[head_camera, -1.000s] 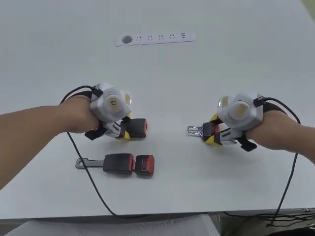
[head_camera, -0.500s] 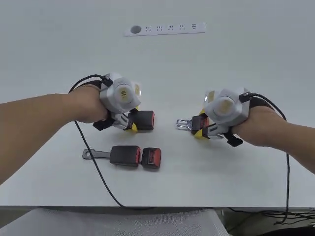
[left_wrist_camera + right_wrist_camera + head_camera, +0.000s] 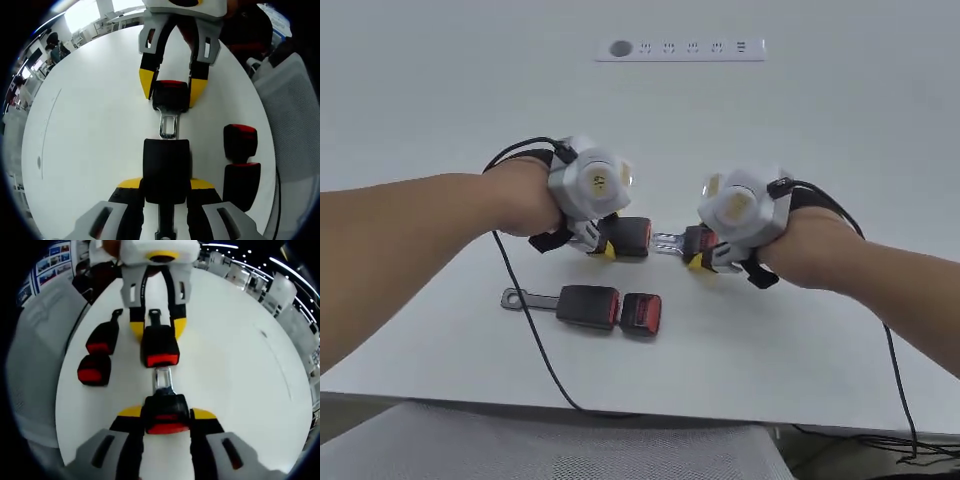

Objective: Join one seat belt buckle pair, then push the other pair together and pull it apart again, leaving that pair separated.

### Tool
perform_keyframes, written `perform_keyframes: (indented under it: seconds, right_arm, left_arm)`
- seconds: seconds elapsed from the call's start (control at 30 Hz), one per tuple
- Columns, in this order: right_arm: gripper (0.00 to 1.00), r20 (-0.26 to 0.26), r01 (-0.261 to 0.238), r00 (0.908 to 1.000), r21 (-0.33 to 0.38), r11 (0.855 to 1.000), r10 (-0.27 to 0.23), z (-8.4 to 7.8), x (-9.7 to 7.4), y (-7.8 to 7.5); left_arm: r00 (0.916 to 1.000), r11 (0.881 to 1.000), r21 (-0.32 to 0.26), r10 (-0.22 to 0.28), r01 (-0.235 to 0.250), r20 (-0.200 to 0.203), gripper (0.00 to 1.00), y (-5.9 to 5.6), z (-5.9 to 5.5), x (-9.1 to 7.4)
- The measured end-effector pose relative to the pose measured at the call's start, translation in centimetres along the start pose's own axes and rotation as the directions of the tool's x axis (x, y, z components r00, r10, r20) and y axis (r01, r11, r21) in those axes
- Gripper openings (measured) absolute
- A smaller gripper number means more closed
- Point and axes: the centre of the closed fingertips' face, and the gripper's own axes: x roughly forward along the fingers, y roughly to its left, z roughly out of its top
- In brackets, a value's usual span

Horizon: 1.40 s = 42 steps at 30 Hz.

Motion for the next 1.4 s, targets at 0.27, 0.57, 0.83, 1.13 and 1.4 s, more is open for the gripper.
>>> perform_keyframes:
  seconds: [0.27, 0.57, 0.83, 1.13, 1.4]
  right_arm:
    - [0.34, 0.005, -0.002, 1.0000, -0.036, 0.999, 0.002, 0.7, 0.2, 0.0]
    - [0.34, 0.037, -0.004, 0.9993, -0.050, 0.999, 0.006, 1.4, 0.9, 0.0]
    - [0.32, 0.069, -0.015, 0.9975, -0.053, 0.998, 0.018, 1.6, 0.9, 0.2]
    - [0.31, 0.068, -0.002, 0.9977, -0.032, 0.999, 0.004, 3.2, 1.8, 0.6]
    - [0.31, 0.075, -0.020, 0.9969, -0.032, 0.999, 0.022, 3.0, 1.8, 0.6]
  left_arm:
    - [0.9999, 1.000, 0.011, 0.001, -0.001, -0.017, 0.33, 0.1, 0.0, 0.1]
    - [0.9997, 1.000, 0.015, -0.001, 0.002, -0.024, 0.33, 0.1, 0.1, 0.1]
    - [1.0000, 0.999, 0.034, -0.004, 0.004, 0.008, 0.32, 0.0, 0.3, 0.1]
    - [1.0000, 0.999, 0.045, -0.008, 0.008, 0.000, 0.31, -0.1, 0.3, 0.1]
    - [1.0000, 0.999, 0.046, -0.008, 0.008, -0.001, 0.32, -0.1, 0.4, 0.1]
